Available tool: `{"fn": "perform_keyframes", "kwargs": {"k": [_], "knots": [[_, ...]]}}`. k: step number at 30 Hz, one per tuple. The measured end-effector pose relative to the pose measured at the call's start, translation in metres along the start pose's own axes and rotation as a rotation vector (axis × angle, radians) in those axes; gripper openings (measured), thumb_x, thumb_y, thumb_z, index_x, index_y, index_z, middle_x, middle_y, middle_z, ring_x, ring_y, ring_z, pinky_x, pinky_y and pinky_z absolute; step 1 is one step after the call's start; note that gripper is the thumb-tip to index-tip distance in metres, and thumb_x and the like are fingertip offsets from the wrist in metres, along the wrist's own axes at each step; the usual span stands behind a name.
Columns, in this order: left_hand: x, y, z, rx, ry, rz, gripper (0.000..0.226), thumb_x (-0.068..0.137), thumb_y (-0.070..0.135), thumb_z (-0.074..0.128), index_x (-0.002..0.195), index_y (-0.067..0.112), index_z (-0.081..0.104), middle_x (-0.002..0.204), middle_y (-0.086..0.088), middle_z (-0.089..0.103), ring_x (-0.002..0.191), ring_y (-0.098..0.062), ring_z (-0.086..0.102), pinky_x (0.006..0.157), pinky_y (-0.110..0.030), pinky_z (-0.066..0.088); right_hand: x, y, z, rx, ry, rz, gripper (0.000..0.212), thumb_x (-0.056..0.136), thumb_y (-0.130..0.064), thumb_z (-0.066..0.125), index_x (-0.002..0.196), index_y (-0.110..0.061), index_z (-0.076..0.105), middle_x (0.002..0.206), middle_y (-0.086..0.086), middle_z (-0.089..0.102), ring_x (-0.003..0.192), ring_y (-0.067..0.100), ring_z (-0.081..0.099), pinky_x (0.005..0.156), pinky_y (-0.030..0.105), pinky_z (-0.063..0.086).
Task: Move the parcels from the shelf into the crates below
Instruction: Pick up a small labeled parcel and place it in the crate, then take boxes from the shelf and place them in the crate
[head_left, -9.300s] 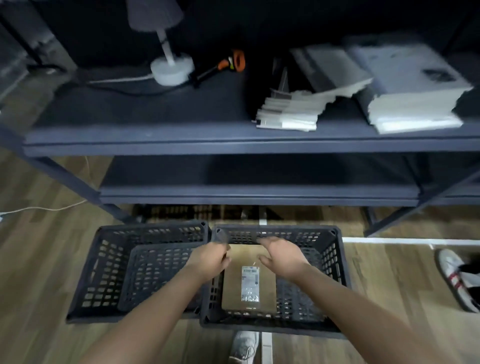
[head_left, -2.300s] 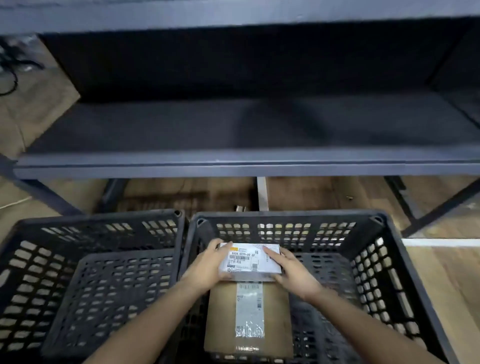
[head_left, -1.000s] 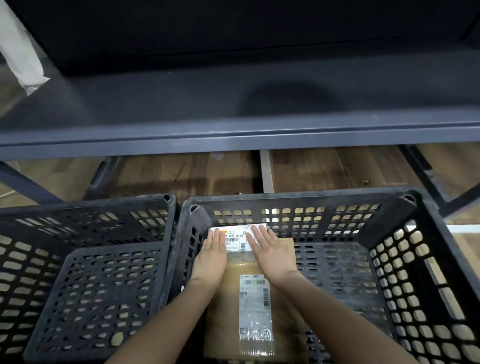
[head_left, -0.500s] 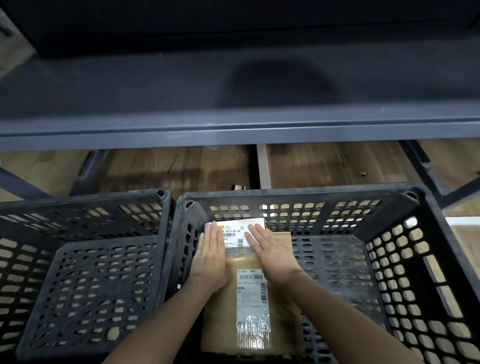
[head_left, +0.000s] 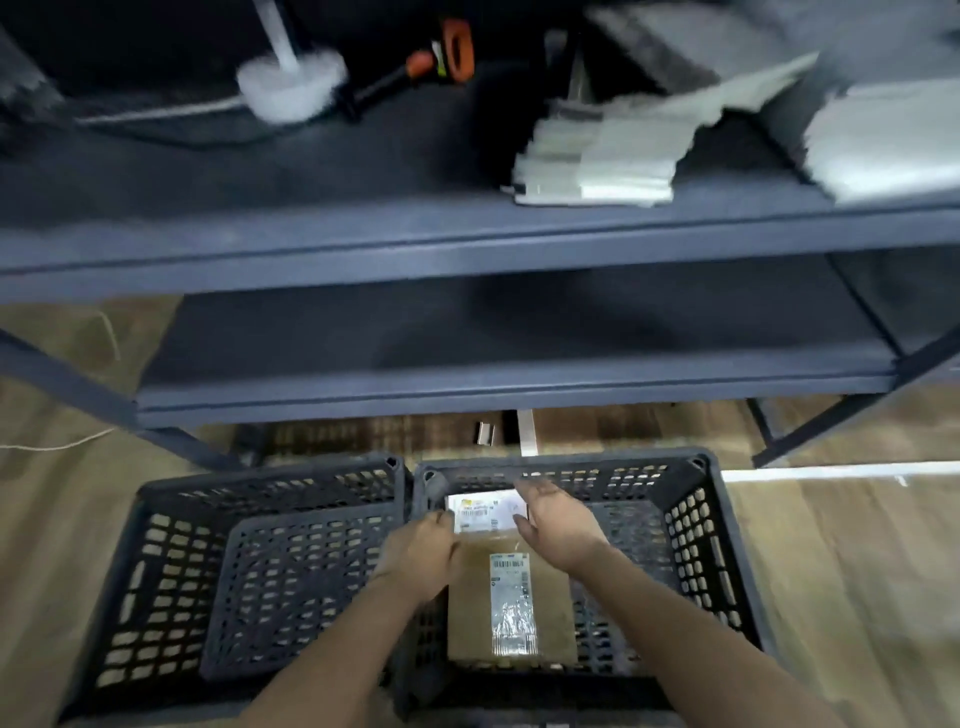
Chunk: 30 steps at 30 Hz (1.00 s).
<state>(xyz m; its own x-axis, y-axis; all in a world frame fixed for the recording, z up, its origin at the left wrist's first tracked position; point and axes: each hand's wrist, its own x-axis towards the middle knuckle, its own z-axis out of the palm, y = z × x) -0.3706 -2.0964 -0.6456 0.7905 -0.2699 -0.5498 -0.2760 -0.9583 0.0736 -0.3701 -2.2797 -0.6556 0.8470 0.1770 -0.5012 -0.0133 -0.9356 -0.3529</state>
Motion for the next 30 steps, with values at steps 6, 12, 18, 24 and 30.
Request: {"fn": "perform_keyframes", "kwargs": {"k": [6,12,18,24,30], "knots": [[-0.108,0.001,-0.145,0.011,0.069,-0.021,0.041,0.101,0.039,0.029,0.126,0.011,0.046,0.128,-0.010,0.054,0.116,-0.029,0.054,0.090,-0.039,0.046,-0.111,-0.062,-0.138,0.011,0.092,-0.015,0.050,0.099,-0.040,0.039,0.144,-0.019,0.033,0.130,0.012,0.055,0.119,0.028,0.052,0.091,0.035,0.045],[-0.201,0.022,-0.286,0.020,0.234,0.003,0.044,0.100,0.043,0.029,0.120,0.011,0.050,0.125,-0.009,0.057,0.116,-0.029,0.053,0.092,-0.040,0.044,-0.207,-0.114,-0.267,-0.016,0.225,-0.087,0.053,0.098,-0.042,0.041,0.146,-0.020,0.034,0.145,0.003,0.045,0.132,0.021,0.043,0.105,0.033,0.038],[-0.269,0.048,-0.406,0.063,0.410,0.071,0.045,0.100,0.045,0.030,0.121,0.012,0.053,0.123,-0.006,0.057,0.112,-0.026,0.055,0.089,-0.039,0.046,-0.282,-0.147,-0.378,-0.096,0.387,-0.142,0.050,0.098,-0.043,0.042,0.142,-0.022,0.038,0.140,0.003,0.051,0.128,0.022,0.046,0.102,0.036,0.040],[-0.297,0.059,-0.497,0.088,0.618,0.121,0.045,0.098,0.046,0.033,0.123,0.013,0.052,0.126,-0.004,0.058,0.115,-0.025,0.055,0.088,-0.039,0.047,-0.321,-0.150,-0.462,-0.096,0.601,-0.112,0.050,0.097,-0.043,0.043,0.141,-0.020,0.039,0.136,0.004,0.054,0.124,0.023,0.050,0.096,0.035,0.044],[-0.278,0.063,-0.554,0.094,0.731,0.158,0.044,0.097,0.047,0.037,0.117,0.012,0.054,0.118,-0.008,0.061,0.108,-0.027,0.057,0.084,-0.037,0.047,-0.324,-0.140,-0.515,-0.086,0.696,-0.038,0.053,0.097,-0.043,0.043,0.145,-0.020,0.035,0.144,0.003,0.046,0.131,0.019,0.043,0.101,0.033,0.039]]}}
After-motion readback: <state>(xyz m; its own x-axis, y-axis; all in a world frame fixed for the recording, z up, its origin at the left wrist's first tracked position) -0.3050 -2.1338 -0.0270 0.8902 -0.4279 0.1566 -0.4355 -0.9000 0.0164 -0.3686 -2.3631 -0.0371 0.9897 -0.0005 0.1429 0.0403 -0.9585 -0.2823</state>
